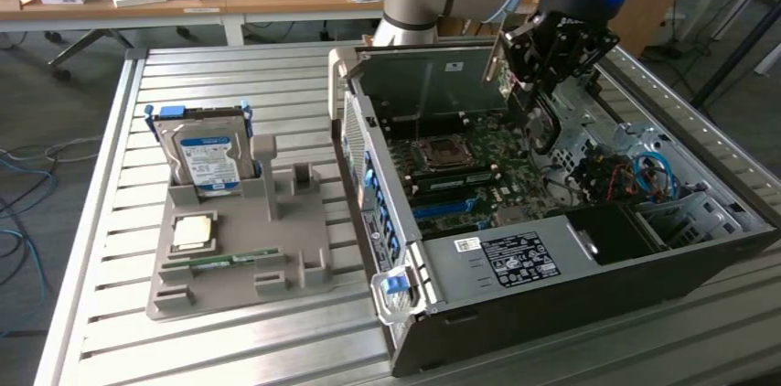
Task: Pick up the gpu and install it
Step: 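Pick up the gpu and move the gpu toward the slot, then insert the gpu into the slot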
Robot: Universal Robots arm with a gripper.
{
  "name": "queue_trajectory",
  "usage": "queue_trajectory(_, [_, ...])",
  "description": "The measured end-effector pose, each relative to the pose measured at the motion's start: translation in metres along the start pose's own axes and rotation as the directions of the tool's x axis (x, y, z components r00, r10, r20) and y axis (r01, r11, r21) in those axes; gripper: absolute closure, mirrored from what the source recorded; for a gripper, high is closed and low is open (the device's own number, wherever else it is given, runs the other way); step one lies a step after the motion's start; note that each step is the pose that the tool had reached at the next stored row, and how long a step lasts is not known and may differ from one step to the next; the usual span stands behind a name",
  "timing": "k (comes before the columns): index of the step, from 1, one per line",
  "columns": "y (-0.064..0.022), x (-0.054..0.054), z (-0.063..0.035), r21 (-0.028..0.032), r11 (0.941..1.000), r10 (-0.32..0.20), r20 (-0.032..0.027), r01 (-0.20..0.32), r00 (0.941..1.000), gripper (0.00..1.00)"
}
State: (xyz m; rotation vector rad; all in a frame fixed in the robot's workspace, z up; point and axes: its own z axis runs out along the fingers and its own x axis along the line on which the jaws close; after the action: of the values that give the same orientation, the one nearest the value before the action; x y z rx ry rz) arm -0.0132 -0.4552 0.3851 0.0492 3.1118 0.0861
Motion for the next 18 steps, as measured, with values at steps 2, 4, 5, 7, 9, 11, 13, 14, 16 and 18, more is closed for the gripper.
queue_trajectory(2, [0.0001, -0.0034, 0.0003, -0.0002, 1.0000, 0.000, 0.0000, 0.000, 1.0000, 0.74])
queue_trajectory(4, [0.0002, -0.0065, 0.0008, -0.0003, 1.0000, 0.000, -0.0001, 0.000, 1.0000, 0.74])
queue_trajectory(5, [0.0002, -0.0071, 0.0012, -0.0003, 1.0000, -0.001, -0.0001, 0.001, 1.0000, 0.74])
queue_trajectory(7, [0.0001, -0.0074, 0.0029, -0.0003, 1.0000, -0.001, -0.0001, 0.001, 1.0000, 0.74])
queue_trajectory(9, [0.0000, -0.0075, 0.0047, -0.0002, 1.0000, -0.002, -0.0001, 0.002, 1.0000, 0.74])
queue_trajectory(11, [0.0000, -0.0076, 0.0053, -0.0001, 1.0000, -0.003, -0.0003, 0.003, 1.0000, 0.74])
queue_trajectory(13, [0.0000, -0.0077, 0.0056, -0.0003, 1.0000, -0.003, -0.0002, 0.003, 1.0000, 0.74])
queue_trajectory(14, [0.0000, -0.0077, 0.0056, -0.0003, 1.0000, -0.003, -0.0002, 0.003, 1.0000, 0.74])
queue_trajectory(16, [0.0000, -0.0077, 0.0056, -0.0004, 1.0000, -0.003, -0.0002, 0.003, 1.0000, 0.74])
queue_trajectory(18, [0.0000, -0.0077, 0.0056, -0.0003, 1.0000, -0.003, -0.0001, 0.003, 1.0000, 0.74])
